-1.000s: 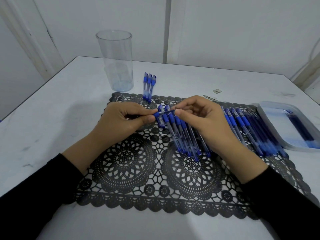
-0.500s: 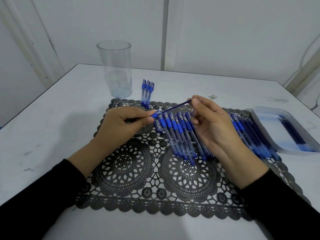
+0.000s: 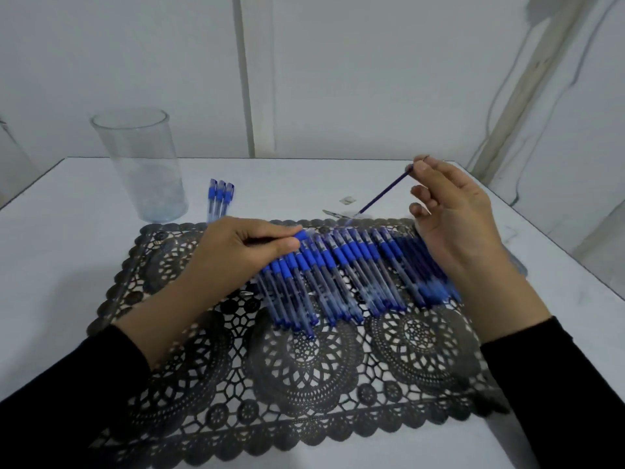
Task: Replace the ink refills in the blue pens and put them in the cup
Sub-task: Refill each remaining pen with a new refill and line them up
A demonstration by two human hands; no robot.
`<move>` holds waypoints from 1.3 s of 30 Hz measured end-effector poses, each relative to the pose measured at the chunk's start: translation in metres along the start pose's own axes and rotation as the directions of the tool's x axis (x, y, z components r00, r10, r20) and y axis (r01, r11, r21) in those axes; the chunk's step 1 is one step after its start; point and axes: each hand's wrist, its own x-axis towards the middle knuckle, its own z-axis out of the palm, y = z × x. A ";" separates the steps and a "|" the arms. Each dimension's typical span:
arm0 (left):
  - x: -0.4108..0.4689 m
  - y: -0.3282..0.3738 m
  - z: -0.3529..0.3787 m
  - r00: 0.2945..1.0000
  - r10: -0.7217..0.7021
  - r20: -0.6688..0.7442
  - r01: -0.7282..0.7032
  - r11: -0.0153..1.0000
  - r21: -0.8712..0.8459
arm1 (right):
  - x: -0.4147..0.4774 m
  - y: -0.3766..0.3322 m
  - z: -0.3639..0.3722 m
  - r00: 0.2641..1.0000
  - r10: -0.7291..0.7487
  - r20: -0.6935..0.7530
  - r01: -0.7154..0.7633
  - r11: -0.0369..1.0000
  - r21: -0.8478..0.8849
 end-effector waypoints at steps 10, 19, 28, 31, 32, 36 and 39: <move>0.057 0.025 0.081 0.985 -0.099 0.140 0.113 0.989 -0.095 | 0.027 -0.012 -0.046 0.999 0.047 -0.016 -0.045 0.714 -0.699; 0.073 0.019 0.112 0.969 -0.156 0.191 0.160 0.987 -0.002 | 0.034 0.020 -0.043 0.998 0.061 0.029 0.013 0.241 -0.970; 0.075 0.020 0.113 0.961 -0.200 0.190 0.206 0.978 -0.015 | 0.031 0.017 -0.058 0.999 -0.020 0.049 0.053 0.316 -0.947; 0.076 0.022 0.116 0.958 -0.199 0.208 0.207 0.978 -0.020 | 0.033 0.001 -0.083 0.996 -0.089 0.025 0.055 0.353 -0.934; 0.077 0.024 0.118 0.957 -0.196 0.216 0.205 0.979 -0.019 | 0.033 -0.003 -0.092 0.994 -0.113 0.011 0.050 0.351 -0.935; 0.081 0.032 0.131 0.950 -0.169 0.264 0.180 0.984 -0.017 | 0.037 -0.009 -0.124 0.988 -0.151 -0.027 0.010 0.236 -0.972; 0.082 0.036 0.140 0.944 -0.172 0.281 0.180 0.984 -0.004 | 0.040 -0.003 -0.135 0.994 -0.113 0.008 0.020 0.109 -0.994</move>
